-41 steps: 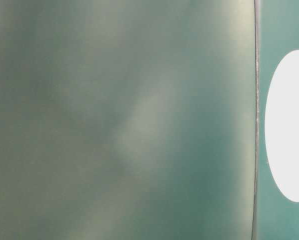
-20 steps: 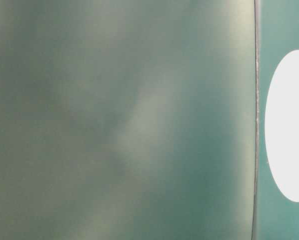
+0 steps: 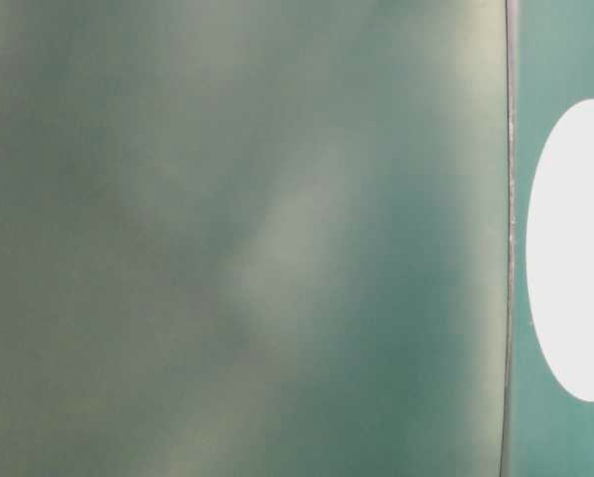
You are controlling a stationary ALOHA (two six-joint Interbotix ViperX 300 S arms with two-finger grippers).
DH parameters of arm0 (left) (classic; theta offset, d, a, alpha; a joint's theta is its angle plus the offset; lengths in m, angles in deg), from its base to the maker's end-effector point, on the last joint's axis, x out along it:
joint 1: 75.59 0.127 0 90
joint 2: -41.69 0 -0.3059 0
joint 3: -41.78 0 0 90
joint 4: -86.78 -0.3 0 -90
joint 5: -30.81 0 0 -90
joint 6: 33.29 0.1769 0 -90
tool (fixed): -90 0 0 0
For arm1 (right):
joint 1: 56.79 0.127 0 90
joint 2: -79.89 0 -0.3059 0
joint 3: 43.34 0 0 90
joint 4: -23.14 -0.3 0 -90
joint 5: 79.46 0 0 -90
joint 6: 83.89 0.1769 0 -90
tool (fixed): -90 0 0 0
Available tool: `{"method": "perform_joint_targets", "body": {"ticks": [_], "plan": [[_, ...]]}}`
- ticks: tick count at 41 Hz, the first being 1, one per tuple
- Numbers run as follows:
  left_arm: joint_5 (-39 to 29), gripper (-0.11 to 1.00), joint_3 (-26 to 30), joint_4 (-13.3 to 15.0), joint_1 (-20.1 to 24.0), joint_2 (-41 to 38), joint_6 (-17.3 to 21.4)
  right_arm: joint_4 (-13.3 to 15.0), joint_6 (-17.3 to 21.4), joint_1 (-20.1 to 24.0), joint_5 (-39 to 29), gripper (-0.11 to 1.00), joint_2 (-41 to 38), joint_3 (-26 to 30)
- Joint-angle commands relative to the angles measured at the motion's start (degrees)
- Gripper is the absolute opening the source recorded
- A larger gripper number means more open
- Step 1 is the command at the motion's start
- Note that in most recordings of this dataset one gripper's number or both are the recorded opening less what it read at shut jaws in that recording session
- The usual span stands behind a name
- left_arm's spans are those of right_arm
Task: Grip the spoon and scoop the red block from the bowl with right arm.
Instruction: 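Move the right gripper left toward the pink spoon handle, then close the right gripper on the pink spoon handle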
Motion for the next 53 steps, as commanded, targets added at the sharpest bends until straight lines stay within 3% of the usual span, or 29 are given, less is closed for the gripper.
{"method": "perform_joint_targets", "body": {"ticks": [1, 28, 41, 53], "plan": [[0.53, 0.00, 1.58, -0.18, 0.09, -0.44, 0.18, -1.05, 0.18, 1.32, 1.14, 0.46, -1.58, 0.09], [0.53, 0.00, 1.49, -0.35, 0.18, -0.44, 0.35, -4.48, 0.26, 3.96, 6.50, 0.46, -13.54, -0.62], [0.18, 0.00, 1.41, -0.35, 0.97, -0.44, 0.44, -4.66, 3.78, 6.33, 10.37, 0.46, -19.42, 0.62], [0.09, 0.00, 1.41, -0.35, 0.97, -0.53, 0.53, -6.15, 3.87, 7.38, 10.81, 0.46, -23.20, 2.20]]}}
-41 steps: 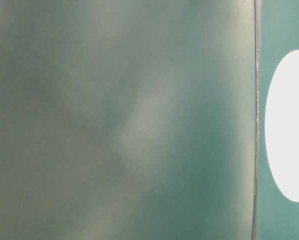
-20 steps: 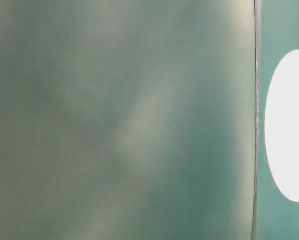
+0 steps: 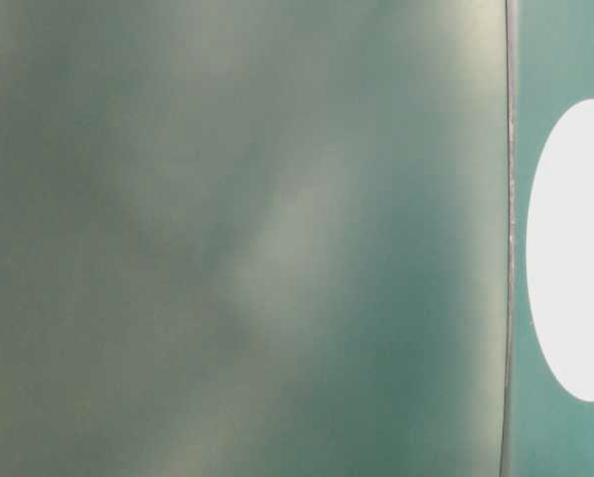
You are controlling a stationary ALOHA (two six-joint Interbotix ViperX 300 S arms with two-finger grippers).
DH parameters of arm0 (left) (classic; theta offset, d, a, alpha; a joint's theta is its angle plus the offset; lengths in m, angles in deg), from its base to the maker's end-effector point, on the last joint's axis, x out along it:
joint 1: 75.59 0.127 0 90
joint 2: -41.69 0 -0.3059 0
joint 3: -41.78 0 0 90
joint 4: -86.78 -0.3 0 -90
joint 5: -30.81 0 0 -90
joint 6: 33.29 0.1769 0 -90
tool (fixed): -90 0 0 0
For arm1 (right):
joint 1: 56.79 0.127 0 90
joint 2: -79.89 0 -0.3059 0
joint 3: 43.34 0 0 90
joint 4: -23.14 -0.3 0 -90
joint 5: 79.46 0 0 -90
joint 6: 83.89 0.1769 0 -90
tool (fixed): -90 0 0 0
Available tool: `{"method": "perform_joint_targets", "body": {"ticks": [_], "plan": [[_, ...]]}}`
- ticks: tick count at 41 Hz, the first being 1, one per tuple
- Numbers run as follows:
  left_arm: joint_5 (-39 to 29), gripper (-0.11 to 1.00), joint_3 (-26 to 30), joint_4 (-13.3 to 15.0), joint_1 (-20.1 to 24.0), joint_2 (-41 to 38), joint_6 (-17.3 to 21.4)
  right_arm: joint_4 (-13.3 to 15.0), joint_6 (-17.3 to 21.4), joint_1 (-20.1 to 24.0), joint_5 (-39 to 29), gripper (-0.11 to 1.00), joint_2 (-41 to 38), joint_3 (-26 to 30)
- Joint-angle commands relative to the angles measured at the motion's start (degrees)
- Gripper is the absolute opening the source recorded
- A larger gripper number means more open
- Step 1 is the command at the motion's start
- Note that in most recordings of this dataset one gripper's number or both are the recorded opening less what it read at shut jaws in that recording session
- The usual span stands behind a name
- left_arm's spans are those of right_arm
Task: Grip the spoon and scoop the red block from the bowl with right arm.
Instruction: 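Close the right gripper on the pink spoon handle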
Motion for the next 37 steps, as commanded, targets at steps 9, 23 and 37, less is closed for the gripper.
{"method": "perform_joint_targets", "body": {"ticks": [9, 23, 37], "plan": [[-0.44, 0.00, 1.32, -0.18, 0.26, -0.44, 0.18, -0.53, 0.44, 0.88, 1.05, 0.46, -2.81, 1.14], [-0.44, 0.00, 1.05, -0.53, 0.26, -0.53, 0.26, -0.53, 0.44, 0.88, 1.67, 0.46, -3.25, 0.26], [-0.44, 0.00, 0.97, -0.53, 0.26, -0.53, 0.26, -0.53, 0.26, 1.76, 1.67, 0.46, -4.92, 0.79]]}}
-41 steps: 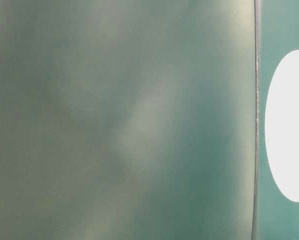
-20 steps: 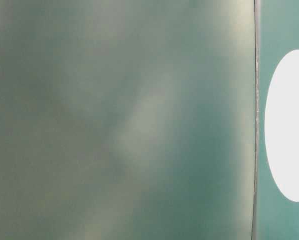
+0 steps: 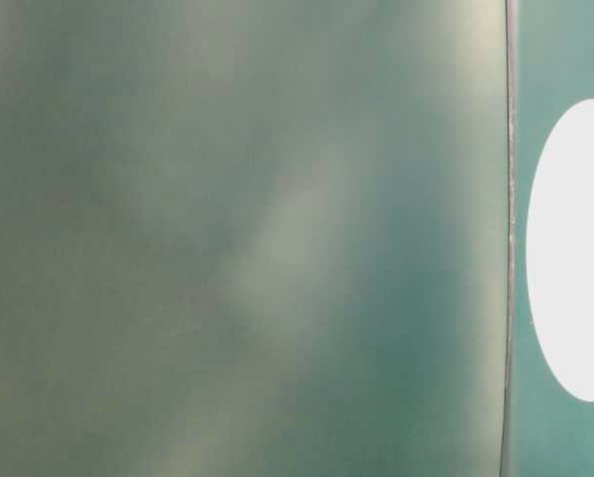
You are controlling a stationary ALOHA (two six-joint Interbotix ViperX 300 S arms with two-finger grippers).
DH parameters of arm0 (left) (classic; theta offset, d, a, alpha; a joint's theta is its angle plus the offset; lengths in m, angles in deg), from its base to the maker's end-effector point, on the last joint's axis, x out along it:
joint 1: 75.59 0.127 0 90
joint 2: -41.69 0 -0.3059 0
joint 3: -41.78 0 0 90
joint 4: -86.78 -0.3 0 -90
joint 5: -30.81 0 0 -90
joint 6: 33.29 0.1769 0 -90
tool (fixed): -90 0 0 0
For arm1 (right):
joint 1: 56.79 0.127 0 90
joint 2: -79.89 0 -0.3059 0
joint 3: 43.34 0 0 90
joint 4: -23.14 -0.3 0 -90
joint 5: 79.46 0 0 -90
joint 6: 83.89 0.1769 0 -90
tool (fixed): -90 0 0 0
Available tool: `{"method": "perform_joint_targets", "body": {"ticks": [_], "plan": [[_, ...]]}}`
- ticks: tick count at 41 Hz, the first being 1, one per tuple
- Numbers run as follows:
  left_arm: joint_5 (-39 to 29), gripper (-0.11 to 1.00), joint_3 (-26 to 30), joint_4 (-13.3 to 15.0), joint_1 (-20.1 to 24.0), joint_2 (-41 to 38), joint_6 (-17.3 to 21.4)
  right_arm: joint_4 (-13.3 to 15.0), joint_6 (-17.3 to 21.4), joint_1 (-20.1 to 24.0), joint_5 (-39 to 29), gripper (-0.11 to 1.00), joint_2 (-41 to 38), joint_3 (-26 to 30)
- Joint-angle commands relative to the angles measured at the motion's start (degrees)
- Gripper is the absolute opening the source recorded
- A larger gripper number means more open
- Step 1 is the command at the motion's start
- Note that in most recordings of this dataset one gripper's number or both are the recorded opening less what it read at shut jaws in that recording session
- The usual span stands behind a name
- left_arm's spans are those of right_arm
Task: Grip the spoon and scoop the red block from the bowl with right arm.
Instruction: 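Close the right gripper on the pink spoon handle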
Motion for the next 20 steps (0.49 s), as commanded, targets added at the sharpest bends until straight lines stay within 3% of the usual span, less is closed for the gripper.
{"method": "perform_joint_targets", "body": {"ticks": [1, 20], "plan": [[0.18, 0.00, 0.97, -0.18, 0.18, -0.44, 0.09, -0.09, 0.18, 0.62, 0.70, 0.46, -0.09, 0.53], [0.26, 0.00, 0.97, -0.18, 0.18, -0.53, 0.09, -0.53, -0.88, 0.70, 0.79, 0.45, -0.18, 0.88]]}}
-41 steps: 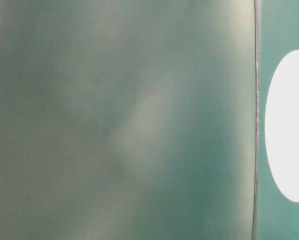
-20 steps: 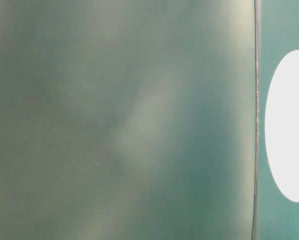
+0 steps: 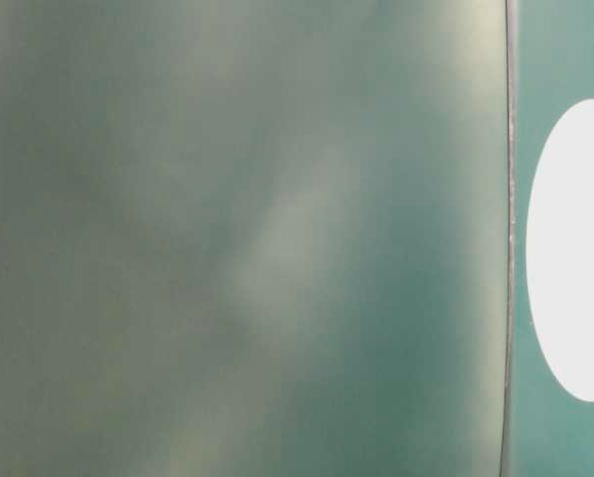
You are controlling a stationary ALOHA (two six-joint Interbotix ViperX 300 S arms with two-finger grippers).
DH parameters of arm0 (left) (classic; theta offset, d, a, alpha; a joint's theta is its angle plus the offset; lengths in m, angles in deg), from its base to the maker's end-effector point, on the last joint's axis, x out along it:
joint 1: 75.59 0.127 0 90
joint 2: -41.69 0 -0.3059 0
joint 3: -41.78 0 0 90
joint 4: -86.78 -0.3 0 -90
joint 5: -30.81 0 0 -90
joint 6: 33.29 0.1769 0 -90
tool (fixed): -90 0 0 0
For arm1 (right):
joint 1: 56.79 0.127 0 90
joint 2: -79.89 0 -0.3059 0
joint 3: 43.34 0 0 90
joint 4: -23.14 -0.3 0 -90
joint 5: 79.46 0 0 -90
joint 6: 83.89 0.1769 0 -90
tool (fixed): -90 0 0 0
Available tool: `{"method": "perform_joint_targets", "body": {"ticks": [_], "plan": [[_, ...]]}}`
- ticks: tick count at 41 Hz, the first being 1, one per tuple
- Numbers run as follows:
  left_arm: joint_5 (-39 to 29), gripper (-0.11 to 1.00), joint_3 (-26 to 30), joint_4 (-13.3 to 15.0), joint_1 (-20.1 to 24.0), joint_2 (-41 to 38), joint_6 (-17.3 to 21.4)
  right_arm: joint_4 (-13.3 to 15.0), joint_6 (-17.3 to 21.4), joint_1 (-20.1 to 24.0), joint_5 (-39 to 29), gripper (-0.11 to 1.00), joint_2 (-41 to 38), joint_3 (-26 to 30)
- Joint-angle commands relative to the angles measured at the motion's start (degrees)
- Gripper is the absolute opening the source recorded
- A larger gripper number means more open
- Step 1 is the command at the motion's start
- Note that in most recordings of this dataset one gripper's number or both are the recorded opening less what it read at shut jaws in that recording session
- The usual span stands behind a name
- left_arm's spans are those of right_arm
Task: Grip the spoon and scoop the red block from the bowl with right arm.
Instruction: 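Close the right gripper on the pink spoon handle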
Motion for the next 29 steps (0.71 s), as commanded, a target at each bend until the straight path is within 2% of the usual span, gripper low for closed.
{"method": "perform_joint_targets", "body": {"ticks": [1, 19, 29], "plan": [[0.26, 0.00, 0.88, -0.18, 0.18, -0.44, 0.09, -0.62, 0.18, 0.18, 0.70, 0.45, 0.35, 0.53], [0.18, 0.00, 0.88, -0.18, 0.35, -0.53, 0.09, -2.81, 0.09, 0.18, 0.70, 0.45, 0.35, 1.14], [0.18, 0.00, 0.88, -0.18, 0.53, -0.53, 0.09, -2.90, 0.09, 0.18, 0.53, 0.44, 0.26, 1.58]]}}
